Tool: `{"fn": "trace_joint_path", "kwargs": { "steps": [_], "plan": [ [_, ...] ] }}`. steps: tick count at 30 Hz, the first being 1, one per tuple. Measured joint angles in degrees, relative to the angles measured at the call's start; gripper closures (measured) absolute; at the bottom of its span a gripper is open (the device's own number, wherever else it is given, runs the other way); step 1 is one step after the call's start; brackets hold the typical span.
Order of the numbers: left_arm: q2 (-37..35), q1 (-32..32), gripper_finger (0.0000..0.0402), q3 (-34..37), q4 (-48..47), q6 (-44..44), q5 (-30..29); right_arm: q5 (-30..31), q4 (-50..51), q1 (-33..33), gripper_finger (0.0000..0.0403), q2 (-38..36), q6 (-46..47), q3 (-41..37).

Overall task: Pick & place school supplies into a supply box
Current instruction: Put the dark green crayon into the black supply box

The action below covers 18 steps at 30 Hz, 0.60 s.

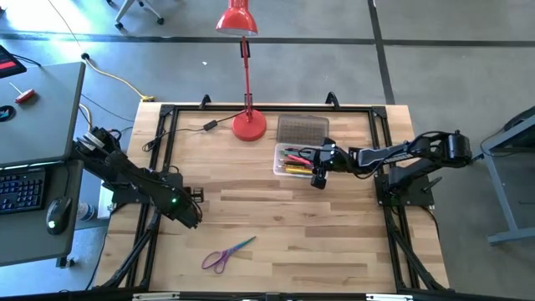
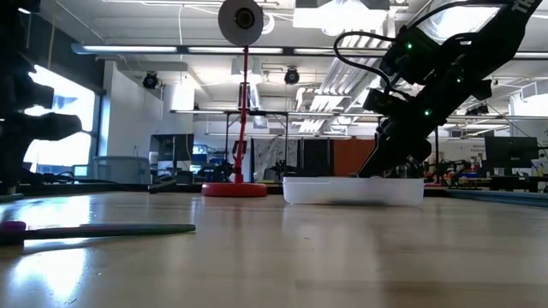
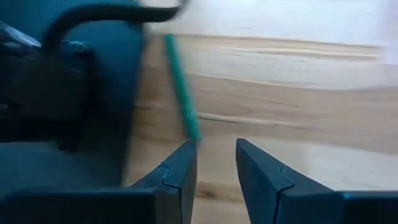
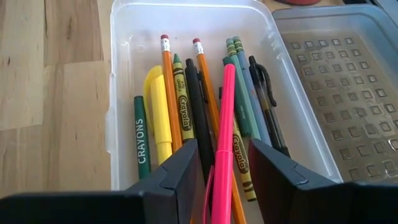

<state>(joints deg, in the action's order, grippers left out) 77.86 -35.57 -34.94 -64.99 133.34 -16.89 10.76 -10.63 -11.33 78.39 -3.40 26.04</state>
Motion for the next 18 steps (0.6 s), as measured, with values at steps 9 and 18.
{"fn": "trace_joint_path", "kwargs": {
  "steps": [9,18],
  "plan": [
    [0.03,0.09,0.0261,0.39,0.57,2.73,-0.70,-0.02,0.00,0.00,0.0281,0.00,0.00,0.00],
    [4.63,5.78,0.0261,0.39,1.33,4.79,2.42,-0.01,-0.01,0.01,0.0281,0.00,0.00,0.02]
  ]
}}
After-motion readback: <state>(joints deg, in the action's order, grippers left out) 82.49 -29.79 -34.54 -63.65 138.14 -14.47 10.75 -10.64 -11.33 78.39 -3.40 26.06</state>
